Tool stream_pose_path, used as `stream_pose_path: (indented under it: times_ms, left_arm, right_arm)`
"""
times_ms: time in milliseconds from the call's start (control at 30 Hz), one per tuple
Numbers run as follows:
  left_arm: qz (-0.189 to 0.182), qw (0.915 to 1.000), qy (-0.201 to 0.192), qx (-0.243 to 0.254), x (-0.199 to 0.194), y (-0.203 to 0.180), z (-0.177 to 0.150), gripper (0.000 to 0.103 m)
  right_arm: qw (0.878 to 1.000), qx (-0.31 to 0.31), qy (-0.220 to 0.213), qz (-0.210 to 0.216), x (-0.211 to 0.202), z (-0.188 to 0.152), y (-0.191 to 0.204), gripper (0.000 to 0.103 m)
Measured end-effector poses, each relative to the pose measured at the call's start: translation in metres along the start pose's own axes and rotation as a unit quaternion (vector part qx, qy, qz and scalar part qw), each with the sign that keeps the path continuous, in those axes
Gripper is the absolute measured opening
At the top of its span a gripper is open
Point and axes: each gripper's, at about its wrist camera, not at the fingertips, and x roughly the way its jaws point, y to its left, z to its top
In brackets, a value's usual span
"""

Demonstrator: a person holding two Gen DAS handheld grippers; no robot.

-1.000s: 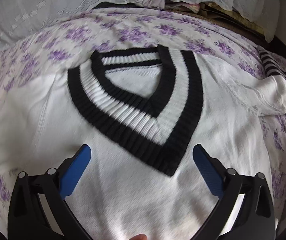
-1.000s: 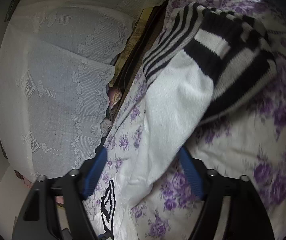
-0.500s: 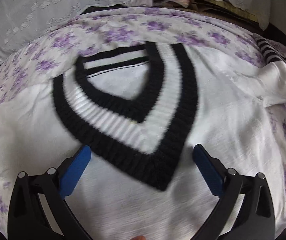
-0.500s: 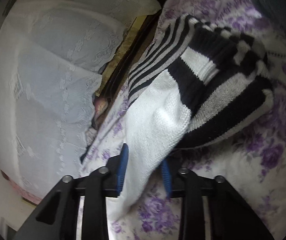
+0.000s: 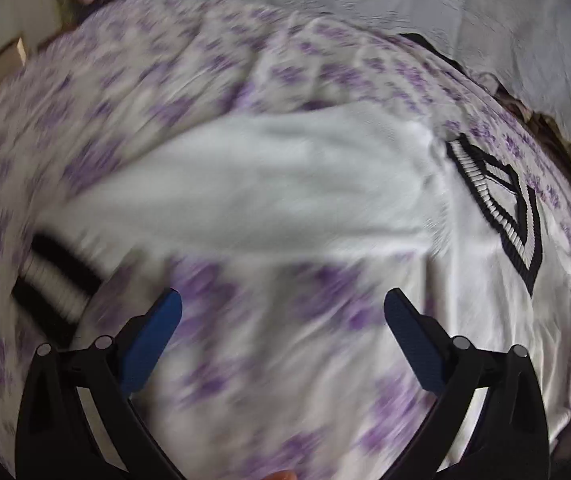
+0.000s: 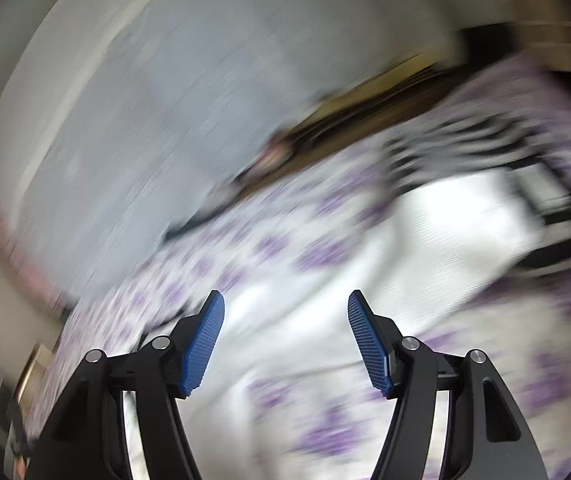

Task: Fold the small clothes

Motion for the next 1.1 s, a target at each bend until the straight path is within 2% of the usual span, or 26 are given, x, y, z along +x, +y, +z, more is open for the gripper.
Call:
stream_pose_path:
  times_ms: [33, 100, 167, 200, 267, 333, 367, 433, 500, 533, 567, 600, 700, 733, 767, 800, 833, 867, 900, 933, 967, 1033, 1067, 1100]
  left_arm:
    - [-0.01, 0.9997, 0.003, -0.023, -0.004, 0.019, -0.007, 0.099]
    - [-0.058, 0.9941, 0.001, -0.092, -0.008, 0.059, -0.013, 0.099]
    - [-0.116, 0.9794, -0.003, -0.166, -0.007, 0.089, -0.01, 0.099]
    - [-0.147, 0.9683, -0.001, -0.202, -0.004, 0.101, -0.005, 0.099]
    - [-0.189, 0.9522, 0.013, -0.24, 0.008, 0.11, 0.013, 0.099]
    - [-0.2, 0.9416, 0.03, -0.27, 0.02, 0.113, 0.026, 0.099]
    - [-0.203, 0.9327, 0.044, -0.295, 0.027, 0.115, 0.033, 0.099]
    - [-0.212, 0.9211, 0.047, -0.323, 0.03, 0.117, 0.043, 0.099]
    - [-0.213, 0.9177, 0.043, -0.333, 0.031, 0.123, 0.047, 0.096]
    - [-0.21, 0.9162, 0.042, -0.339, 0.032, 0.127, 0.047, 0.087]
    - [-0.202, 0.9164, 0.044, -0.343, 0.033, 0.128, 0.047, 0.08]
    - [-0.196, 0.9189, 0.045, -0.339, 0.033, 0.13, 0.048, 0.064]
    - [-0.167, 0.9321, 0.031, -0.32, 0.035, 0.135, 0.058, 0.047]
    - [-0.157, 0.9377, 0.017, -0.309, 0.032, 0.137, 0.063, 0.044]
    - [-0.154, 0.9434, -0.014, -0.293, 0.024, 0.141, 0.068, 0.044]
    - [-0.146, 0.9528, -0.066, -0.258, 0.009, 0.137, 0.079, 0.044]
    - [-0.117, 0.9646, -0.12, -0.204, -0.008, 0.127, 0.089, 0.046]
    - [-0.088, 0.9726, -0.161, -0.143, -0.022, 0.115, 0.096, 0.049]
    - [-0.056, 0.9775, -0.184, -0.087, -0.031, 0.103, 0.1, 0.065]
    - [-0.046, 0.9804, -0.177, -0.074, -0.03, 0.1, 0.1, 0.078]
    - [-0.059, 0.9832, -0.154, -0.078, -0.025, 0.102, 0.097, 0.079]
    - [-0.101, 0.9832, -0.117, -0.098, -0.015, 0.11, 0.088, 0.079]
    - [-0.107, 0.982, -0.11, -0.11, -0.014, 0.115, 0.08, 0.08]
    - [-0.106, 0.9807, -0.105, -0.127, -0.012, 0.122, 0.071, 0.085]
  right_arm:
    - [0.999, -0.012, 0.033, 0.015, 0.019, -0.007, 0.011, 0.065]
    - [0.997, -0.025, 0.075, 0.023, 0.046, -0.019, 0.022, 0.065]
    - [0.994, -0.033, 0.101, 0.026, 0.068, -0.03, 0.029, 0.065]
    - [0.993, -0.036, 0.111, 0.026, 0.075, -0.034, 0.034, 0.065]
    - [0.991, -0.042, 0.128, 0.021, 0.082, -0.046, 0.037, 0.065]
    - [0.99, -0.036, 0.134, 0.016, 0.082, -0.057, 0.039, 0.065]
    - [0.99, -0.023, 0.135, 0.017, 0.079, -0.06, 0.035, 0.065]
    - [0.99, 0.013, 0.136, 0.033, 0.077, -0.064, 0.024, 0.065]
    - [0.99, 0.03, 0.133, 0.045, 0.081, -0.065, 0.021, 0.065]
    - [0.99, 0.03, 0.133, 0.045, 0.081, -0.065, 0.021, 0.065]
    - [0.99, 0.026, 0.133, 0.043, 0.079, -0.066, 0.021, 0.066]
    - [0.99, 0.018, 0.134, 0.039, 0.081, -0.067, 0.024, 0.067]
    - [0.99, 0.008, 0.136, 0.037, 0.084, -0.066, 0.029, 0.07]
    - [0.99, 0.01, 0.136, 0.038, 0.084, -0.066, 0.029, 0.07]
    - [0.99, 0.013, 0.135, 0.041, 0.083, -0.066, 0.027, 0.07]
    - [0.99, 0.014, 0.135, 0.042, 0.084, -0.065, 0.027, 0.07]
    - [0.99, 0.016, 0.134, 0.044, 0.084, -0.065, 0.027, 0.07]
    - [0.99, 0.016, 0.134, 0.044, 0.084, -0.065, 0.027, 0.07]
    - [0.99, 0.016, 0.134, 0.044, 0.084, -0.065, 0.028, 0.07]
    - [0.99, 0.016, 0.134, 0.044, 0.083, -0.065, 0.028, 0.07]
    - [0.99, 0.017, 0.133, 0.046, 0.083, -0.065, 0.027, 0.07]
    - [0.99, 0.02, 0.133, 0.047, 0.082, -0.065, 0.026, 0.07]
    - [0.99, 0.02, 0.133, 0.047, 0.082, -0.065, 0.026, 0.07]
    - [0.99, 0.019, 0.133, 0.047, 0.082, -0.064, 0.026, 0.071]
